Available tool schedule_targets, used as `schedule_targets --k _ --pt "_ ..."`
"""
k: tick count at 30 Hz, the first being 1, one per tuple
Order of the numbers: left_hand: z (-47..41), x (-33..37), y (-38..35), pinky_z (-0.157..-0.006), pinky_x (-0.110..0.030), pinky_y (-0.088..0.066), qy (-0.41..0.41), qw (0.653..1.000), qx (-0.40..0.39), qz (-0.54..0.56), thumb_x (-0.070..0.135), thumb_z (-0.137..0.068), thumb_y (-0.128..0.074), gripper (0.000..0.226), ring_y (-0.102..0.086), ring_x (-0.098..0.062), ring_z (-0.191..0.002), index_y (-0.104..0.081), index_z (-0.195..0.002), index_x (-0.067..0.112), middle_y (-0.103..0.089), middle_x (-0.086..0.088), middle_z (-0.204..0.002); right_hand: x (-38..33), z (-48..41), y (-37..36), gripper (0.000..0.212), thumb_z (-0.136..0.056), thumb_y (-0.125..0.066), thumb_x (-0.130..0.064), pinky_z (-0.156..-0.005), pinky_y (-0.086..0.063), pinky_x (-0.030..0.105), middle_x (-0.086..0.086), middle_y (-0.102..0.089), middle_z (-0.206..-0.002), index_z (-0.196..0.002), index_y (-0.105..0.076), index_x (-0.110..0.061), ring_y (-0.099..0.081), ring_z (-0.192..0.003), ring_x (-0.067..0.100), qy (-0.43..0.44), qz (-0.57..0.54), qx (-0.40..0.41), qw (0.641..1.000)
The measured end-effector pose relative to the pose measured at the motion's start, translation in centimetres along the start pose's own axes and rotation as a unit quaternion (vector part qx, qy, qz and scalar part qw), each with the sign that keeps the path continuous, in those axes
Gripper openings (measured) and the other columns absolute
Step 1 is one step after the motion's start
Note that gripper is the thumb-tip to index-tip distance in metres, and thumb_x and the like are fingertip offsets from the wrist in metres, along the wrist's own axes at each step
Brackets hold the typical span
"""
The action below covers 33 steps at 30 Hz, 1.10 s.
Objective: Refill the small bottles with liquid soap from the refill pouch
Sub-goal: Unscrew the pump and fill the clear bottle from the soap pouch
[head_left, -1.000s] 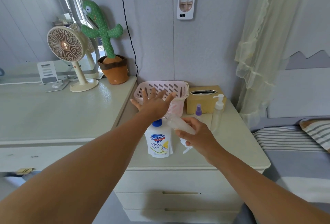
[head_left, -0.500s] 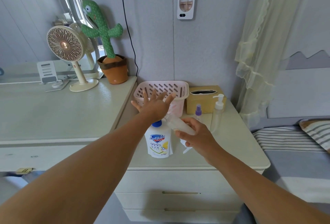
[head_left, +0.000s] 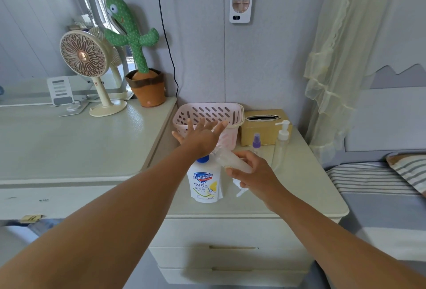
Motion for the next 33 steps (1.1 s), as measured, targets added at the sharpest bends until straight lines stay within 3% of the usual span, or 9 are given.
schedule_targets --k 3,8,12,20,27,33 --pt "-0.9 -0.3 0.6 -0.106 -0.067 0.018 -0.006 1.0 -0.004 -0.005 0.083 -0.076 0.006 0.085 0.018 -0.026 -0.146 -0.02 -0.148 0.045 -0.003 0.002 -0.161 -0.6 0.0 0.1 0.035 -0.082 -0.073 -0.024 -0.065 -0.051 0.024 -0.006 -0.059 -0.099 -0.112 -0.057 -0.03 -0.057 -0.081 0.012 0.004 -0.009 0.001 1.0" --pt "-0.7 -0.3 0.8 -0.106 -0.069 0.014 0.0 1.0 -0.003 -0.002 0.073 -0.088 -0.004 0.068 0.017 -0.028 -0.145 -0.02 -0.148 0.045 0.0 0.001 -0.161 -1.0 -0.2 0.1 0.035 -0.082 -0.072 -0.025 -0.061 -0.049 0.019 -0.005 -0.059 -0.099 -0.113 -0.056 -0.03 -0.055 -0.078 0.01 0.01 0.0 -0.002 1.0" --pt "0.6 -0.4 0.2 -0.105 -0.066 0.016 0.024 1.0 0.006 0.002 0.071 -0.09 -0.004 0.068 0.012 -0.025 -0.147 -0.022 -0.148 0.042 -0.005 0.006 -0.161 -0.1 -0.1 -0.2 0.037 -0.082 -0.072 -0.024 -0.061 -0.047 0.018 -0.007 -0.057 -0.098 -0.116 -0.056 -0.027 -0.056 -0.087 0.012 0.002 0.009 -0.01 1.0" --pt "-0.6 -0.1 1.0 -0.105 -0.069 0.017 0.003 1.0 0.003 -0.02 0.072 -0.088 -0.002 0.069 0.017 -0.029 -0.145 -0.02 -0.148 0.043 0.0 0.0 -0.161 -0.8 0.0 0.1 0.035 -0.082 -0.072 -0.025 -0.068 -0.052 0.025 -0.006 -0.058 -0.1 -0.112 -0.055 -0.032 -0.057 -0.084 0.012 -0.002 -0.009 -0.002 1.0" --pt "0.5 -0.3 0.6 -0.104 -0.067 0.017 0.023 1.0 0.006 -0.003 0.071 -0.09 -0.004 0.067 0.014 -0.026 -0.146 -0.021 -0.148 0.043 -0.002 0.005 -0.161 -0.2 -0.1 -0.3 0.037 -0.082 -0.072 -0.025 -0.066 -0.051 0.022 -0.005 -0.058 -0.103 -0.114 -0.055 -0.031 -0.057 -0.09 0.013 -0.002 0.001 -0.005 1.0" --pt "0.7 -0.1 0.8 -0.104 -0.068 0.018 0.022 1.0 -0.004 -0.017 0.07 -0.091 -0.004 0.066 0.014 -0.027 -0.146 -0.02 -0.148 0.043 -0.001 0.004 -0.161 0.0 0.1 -0.3 0.036 -0.082 -0.072 -0.024 -0.066 -0.051 0.024 -0.009 -0.058 -0.097 -0.114 -0.056 -0.028 -0.056 -0.081 0.01 -0.006 -0.019 0.0 1.0"
Point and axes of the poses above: each hand's wrist, its own z-axis away from the middle knuckle, its own y-axis out of the back of the hand, x = y × z, the point moved 7 cm from there along -z, towards the middle knuckle
